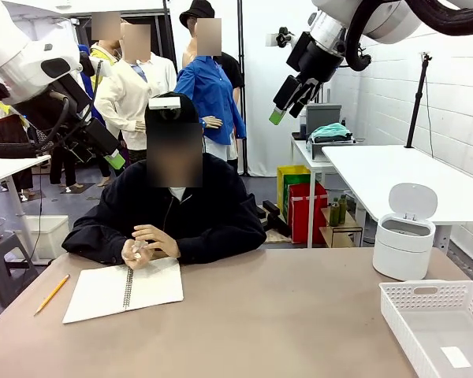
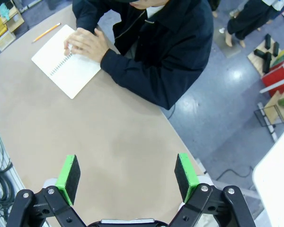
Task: Sort the paper based on its condition.
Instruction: If a person hands you a paper, place it in the Organizing basket , and if it's crumpled, put it in the Trash can.
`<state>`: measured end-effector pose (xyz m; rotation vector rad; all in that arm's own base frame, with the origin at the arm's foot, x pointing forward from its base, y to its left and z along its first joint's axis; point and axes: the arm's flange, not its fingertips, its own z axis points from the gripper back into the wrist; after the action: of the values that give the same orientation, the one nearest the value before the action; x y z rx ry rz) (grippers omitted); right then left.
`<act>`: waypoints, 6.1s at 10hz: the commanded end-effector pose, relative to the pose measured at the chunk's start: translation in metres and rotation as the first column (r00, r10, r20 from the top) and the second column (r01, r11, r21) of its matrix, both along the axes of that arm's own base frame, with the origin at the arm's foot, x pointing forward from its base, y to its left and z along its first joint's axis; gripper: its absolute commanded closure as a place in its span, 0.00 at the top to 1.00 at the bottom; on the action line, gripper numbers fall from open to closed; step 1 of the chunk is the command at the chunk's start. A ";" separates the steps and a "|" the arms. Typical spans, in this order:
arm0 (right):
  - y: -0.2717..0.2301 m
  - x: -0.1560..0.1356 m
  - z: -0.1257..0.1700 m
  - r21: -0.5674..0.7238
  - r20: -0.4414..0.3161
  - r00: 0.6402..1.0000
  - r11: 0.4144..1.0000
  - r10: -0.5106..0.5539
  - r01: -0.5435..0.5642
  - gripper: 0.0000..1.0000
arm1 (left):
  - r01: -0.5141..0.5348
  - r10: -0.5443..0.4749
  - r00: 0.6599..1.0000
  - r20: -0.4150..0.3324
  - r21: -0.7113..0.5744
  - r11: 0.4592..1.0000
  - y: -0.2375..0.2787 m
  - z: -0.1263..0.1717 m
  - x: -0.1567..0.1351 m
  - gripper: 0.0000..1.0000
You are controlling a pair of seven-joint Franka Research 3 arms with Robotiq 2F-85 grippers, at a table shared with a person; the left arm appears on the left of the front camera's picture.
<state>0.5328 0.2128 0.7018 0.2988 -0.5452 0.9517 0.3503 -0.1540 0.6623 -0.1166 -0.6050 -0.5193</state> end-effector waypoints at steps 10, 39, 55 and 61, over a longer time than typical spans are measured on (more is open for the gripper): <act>0.000 0.000 0.000 -0.002 0.000 1.000 1.000 -0.003 0.003 1.00 | -0.002 0.002 1.000 0.005 0.008 1.000 0.001 0.001 0.000 1.00; 0.000 0.000 0.000 -0.002 0.000 1.000 1.000 -0.003 0.003 1.00 | -0.002 0.002 1.000 0.005 0.008 1.000 0.001 0.001 0.000 1.00; -0.017 -0.014 -0.145 -0.263 -0.231 0.953 0.956 -0.194 0.130 1.00 | -0.002 0.002 1.000 0.005 0.008 1.000 0.001 0.001 0.000 1.00; 0.020 -0.035 -0.257 -0.424 -0.281 0.933 0.901 -0.224 0.088 1.00 | -0.002 0.002 1.000 0.005 0.008 1.000 0.001 0.001 0.000 1.00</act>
<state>0.5067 0.2260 0.4546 0.1088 -0.0614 0.8150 0.3503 -0.1540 0.6623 -0.1166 -0.6050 -0.5193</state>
